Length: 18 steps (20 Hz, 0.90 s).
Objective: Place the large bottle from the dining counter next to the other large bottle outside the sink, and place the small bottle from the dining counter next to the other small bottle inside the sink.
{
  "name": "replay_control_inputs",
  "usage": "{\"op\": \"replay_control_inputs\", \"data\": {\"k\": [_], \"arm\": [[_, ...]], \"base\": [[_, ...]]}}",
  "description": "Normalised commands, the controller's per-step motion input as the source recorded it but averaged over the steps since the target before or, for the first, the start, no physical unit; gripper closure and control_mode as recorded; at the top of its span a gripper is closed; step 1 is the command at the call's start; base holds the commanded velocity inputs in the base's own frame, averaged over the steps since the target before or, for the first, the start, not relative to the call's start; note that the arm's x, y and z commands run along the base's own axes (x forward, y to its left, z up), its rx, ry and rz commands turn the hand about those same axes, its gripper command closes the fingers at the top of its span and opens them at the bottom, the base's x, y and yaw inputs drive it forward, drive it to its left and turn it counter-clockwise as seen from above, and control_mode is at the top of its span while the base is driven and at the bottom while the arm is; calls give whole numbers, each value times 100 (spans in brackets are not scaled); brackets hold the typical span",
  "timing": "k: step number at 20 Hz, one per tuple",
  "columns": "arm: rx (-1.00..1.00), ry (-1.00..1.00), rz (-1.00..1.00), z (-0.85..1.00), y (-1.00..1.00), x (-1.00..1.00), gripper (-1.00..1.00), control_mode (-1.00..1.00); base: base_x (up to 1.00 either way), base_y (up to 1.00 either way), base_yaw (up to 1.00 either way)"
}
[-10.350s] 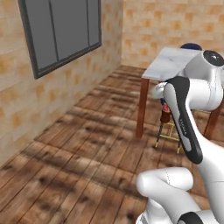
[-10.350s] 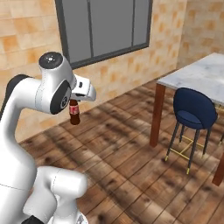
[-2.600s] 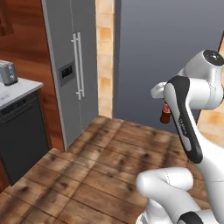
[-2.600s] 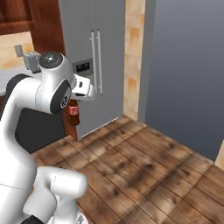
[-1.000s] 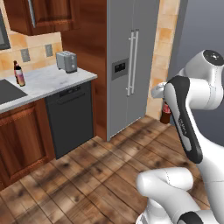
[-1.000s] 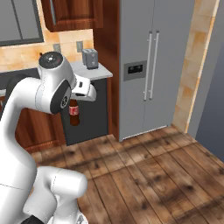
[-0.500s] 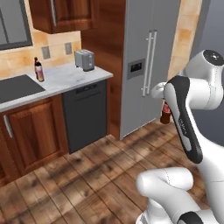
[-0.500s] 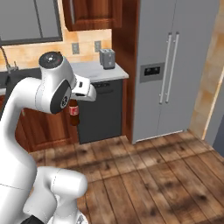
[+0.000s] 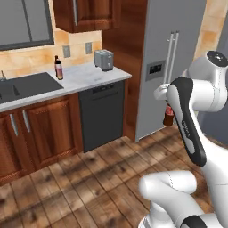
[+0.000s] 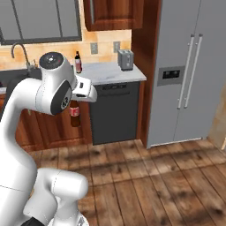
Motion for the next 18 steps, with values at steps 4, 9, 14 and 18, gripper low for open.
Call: {"op": "replay_control_inputs", "data": {"k": [4, 9, 14, 18], "arm": [[0, 0, 0, 0, 0, 0, 100, 100], [0, 0, 0, 0, 0, 0, 100, 100], [0, 0, 0, 0, 0, 0, 100, 100], [0, 0, 0, 0, 0, 0, 100, 100]], "base": [[0, 6, 25], [0, 7, 25], [0, 9, 25], [0, 24, 24]]}}
